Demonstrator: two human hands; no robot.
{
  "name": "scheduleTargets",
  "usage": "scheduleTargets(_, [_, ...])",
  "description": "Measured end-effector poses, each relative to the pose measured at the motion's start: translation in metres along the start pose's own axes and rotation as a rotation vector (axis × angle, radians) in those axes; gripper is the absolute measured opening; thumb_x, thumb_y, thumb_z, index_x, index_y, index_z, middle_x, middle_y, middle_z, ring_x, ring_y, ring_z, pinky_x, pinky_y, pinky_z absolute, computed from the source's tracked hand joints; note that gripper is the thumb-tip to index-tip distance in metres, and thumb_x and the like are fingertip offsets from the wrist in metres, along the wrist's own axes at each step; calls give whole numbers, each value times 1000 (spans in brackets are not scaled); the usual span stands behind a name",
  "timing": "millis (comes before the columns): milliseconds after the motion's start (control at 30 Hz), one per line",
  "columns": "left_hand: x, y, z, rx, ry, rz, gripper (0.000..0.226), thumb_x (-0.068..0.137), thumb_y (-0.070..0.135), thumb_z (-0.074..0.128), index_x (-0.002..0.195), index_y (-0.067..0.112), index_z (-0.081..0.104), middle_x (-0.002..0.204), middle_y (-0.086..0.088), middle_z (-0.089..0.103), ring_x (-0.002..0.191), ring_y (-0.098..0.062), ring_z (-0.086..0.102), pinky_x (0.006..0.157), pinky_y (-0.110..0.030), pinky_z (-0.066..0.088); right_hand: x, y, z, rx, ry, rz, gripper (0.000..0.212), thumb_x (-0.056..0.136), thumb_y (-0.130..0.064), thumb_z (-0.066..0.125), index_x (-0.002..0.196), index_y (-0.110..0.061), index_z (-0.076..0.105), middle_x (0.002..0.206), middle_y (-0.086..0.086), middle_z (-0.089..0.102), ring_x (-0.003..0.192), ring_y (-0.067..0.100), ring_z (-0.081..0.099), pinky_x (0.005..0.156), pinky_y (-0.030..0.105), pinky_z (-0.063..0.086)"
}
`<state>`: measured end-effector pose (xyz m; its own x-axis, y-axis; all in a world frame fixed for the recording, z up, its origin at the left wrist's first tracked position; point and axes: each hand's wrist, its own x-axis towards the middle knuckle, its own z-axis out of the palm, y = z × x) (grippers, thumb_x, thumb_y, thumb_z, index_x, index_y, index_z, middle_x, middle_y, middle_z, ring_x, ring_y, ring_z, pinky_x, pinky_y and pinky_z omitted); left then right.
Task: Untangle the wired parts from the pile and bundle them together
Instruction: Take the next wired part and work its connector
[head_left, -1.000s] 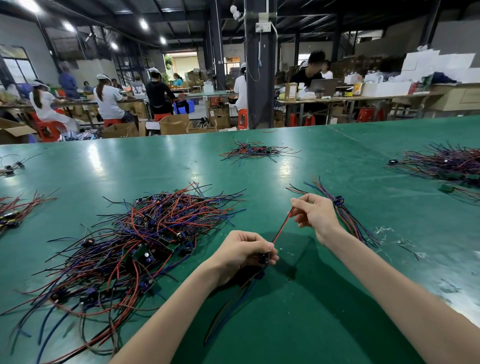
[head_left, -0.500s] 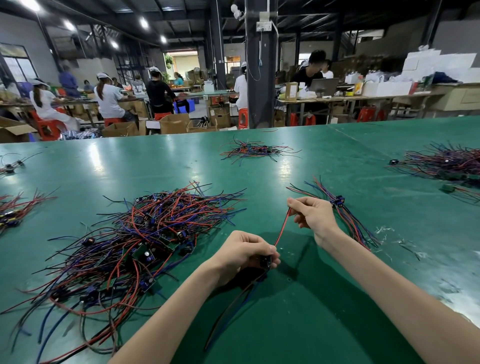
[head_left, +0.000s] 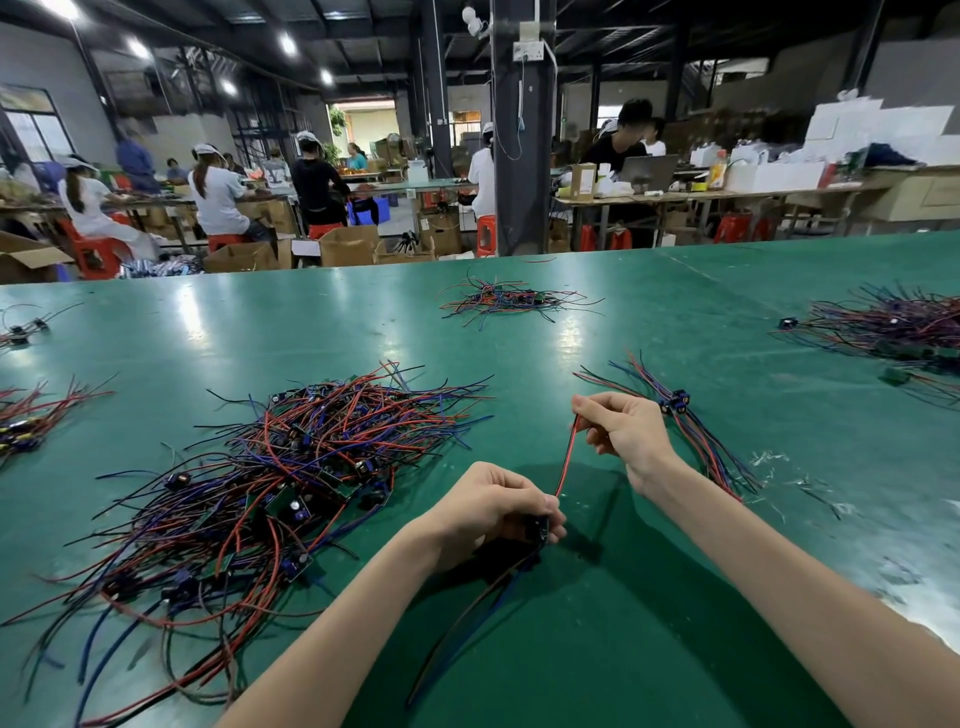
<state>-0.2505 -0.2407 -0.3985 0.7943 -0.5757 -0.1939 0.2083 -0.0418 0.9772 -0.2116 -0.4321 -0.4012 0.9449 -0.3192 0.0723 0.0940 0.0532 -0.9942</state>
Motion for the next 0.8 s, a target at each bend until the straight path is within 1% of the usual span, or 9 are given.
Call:
scheduleTargets(133, [1, -1, -1, -41, 35, 15, 31, 84, -7, 59, 56, 4, 69, 68, -16, 69, 60, -23, 67, 62, -26, 57, 1, -1, 1, 50, -8, 59, 16, 86, -25, 68, 80, -10, 65, 62, 2, 69, 39, 6, 51, 37, 16, 39])
scheduleTargets(233, [3, 0, -3, -70, 88, 51, 32, 83, -8, 60, 55, 4, 70, 67, -16, 69, 59, -22, 67, 64, -26, 57, 0, -1, 2, 117, -41, 133, 29, 90, -39, 60, 92, -10, 60, 69, 3, 70, 40, 8, 53, 37, 18, 39])
scheduleTargets(333, [6, 3, -9, -96, 182, 102, 27, 83, -6, 62, 59, 3, 71, 67, -15, 69, 58, -21, 67, 60, -25, 56, -2, -1, 4, 128, -42, 195, 36, 92, -45, 54, 93, -9, 58, 76, 6, 69, 43, 12, 53, 37, 20, 40])
scheduleTargets(433, [9, 5, -17, -92, 315, 161, 25, 83, 1, 66, 59, 6, 73, 68, -13, 71, 59, -19, 66, 69, -29, 57, -8, -2, 9, 81, -95, 205, 29, 93, -34, 57, 87, -6, 62, 70, 5, 64, 41, 10, 50, 38, 19, 40])
scheduleTargets(500, [11, 5, -22, -95, 411, 192, 25, 82, 6, 67, 58, 9, 74, 68, -10, 71, 61, -16, 65, 74, -31, 55, -17, -2, 15, 8, -199, 201, 22, 90, -25, 63, 86, -4, 66, 69, 5, 64, 41, 8, 49, 39, 18, 40])
scheduleTargets(600, [11, 7, -28, -92, 505, 226, 25, 82, 10, 68, 57, 12, 72, 66, -3, 70, 61, -8, 62, 61, -18, 52, -35, -1, 27, -82, -442, 241, 17, 85, -21, 68, 83, -4, 68, 72, 5, 68, 44, 9, 52, 38, 18, 41])
scheduleTargets(667, [12, 7, -30, -97, 538, 237, 25, 82, 10, 69, 58, 12, 71, 64, 2, 69, 60, -4, 60, 58, -15, 50, -47, 1, 37, -121, -585, 249, 13, 85, -18, 68, 82, -5, 68, 75, 6, 71, 45, 10, 54, 38, 18, 42])
scheduleTargets(733, [13, 7, -30, -98, 542, 242, 23, 82, 10, 69, 59, 13, 71, 65, 3, 69, 61, -5, 59, 61, -19, 50, -57, 5, 46, -126, -627, 216, 9, 85, -13, 68, 79, -5, 67, 70, 4, 69, 43, 10, 54, 37, 19, 41])
scheduleTargets(800, [13, 7, -30, -94, 541, 243, 24, 82, 11, 69, 58, 13, 71, 66, 2, 68, 64, -9, 58, 67, -25, 49, -63, 8, 52, -107, -611, 185, 11, 84, -9, 68, 75, -5, 65, 61, 2, 64, 40, 9, 52, 35, 18, 40])
